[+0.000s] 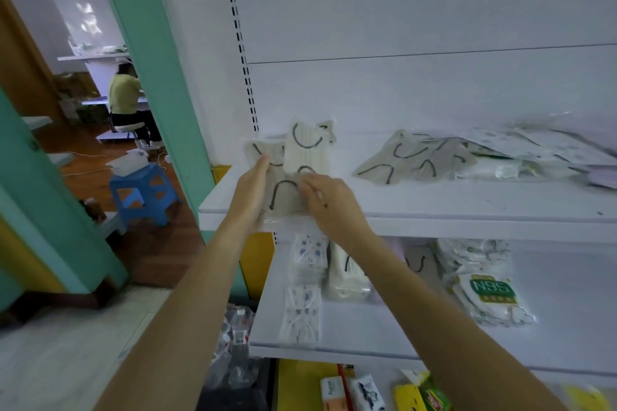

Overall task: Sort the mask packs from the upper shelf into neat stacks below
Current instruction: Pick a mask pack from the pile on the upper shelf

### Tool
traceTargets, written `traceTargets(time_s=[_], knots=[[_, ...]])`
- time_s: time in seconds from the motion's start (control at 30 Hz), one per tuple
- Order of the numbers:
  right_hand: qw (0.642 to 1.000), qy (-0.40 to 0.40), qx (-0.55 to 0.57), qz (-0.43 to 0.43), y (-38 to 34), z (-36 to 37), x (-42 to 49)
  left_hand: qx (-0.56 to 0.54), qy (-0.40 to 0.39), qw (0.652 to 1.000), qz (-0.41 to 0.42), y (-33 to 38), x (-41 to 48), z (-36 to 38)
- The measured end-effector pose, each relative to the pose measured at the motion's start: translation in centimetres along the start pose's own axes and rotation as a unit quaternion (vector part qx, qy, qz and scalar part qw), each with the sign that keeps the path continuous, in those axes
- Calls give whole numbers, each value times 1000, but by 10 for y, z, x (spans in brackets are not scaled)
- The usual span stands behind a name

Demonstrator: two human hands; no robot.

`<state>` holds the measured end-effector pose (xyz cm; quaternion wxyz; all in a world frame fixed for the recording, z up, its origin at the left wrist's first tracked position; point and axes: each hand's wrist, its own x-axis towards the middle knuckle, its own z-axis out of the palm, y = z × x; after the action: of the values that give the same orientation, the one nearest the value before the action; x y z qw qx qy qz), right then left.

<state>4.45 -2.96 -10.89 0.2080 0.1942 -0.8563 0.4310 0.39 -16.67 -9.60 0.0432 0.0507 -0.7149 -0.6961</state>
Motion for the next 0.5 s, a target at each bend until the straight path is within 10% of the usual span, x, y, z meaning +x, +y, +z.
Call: traceTargets(time_s=[0.23,0.5], knots=[[994,-70,49,73,-10,1,26,44,33,996,72,-6,10,-21],[919,-289,-265,44,48,7,106,77,123,984,99,4,38,-41]])
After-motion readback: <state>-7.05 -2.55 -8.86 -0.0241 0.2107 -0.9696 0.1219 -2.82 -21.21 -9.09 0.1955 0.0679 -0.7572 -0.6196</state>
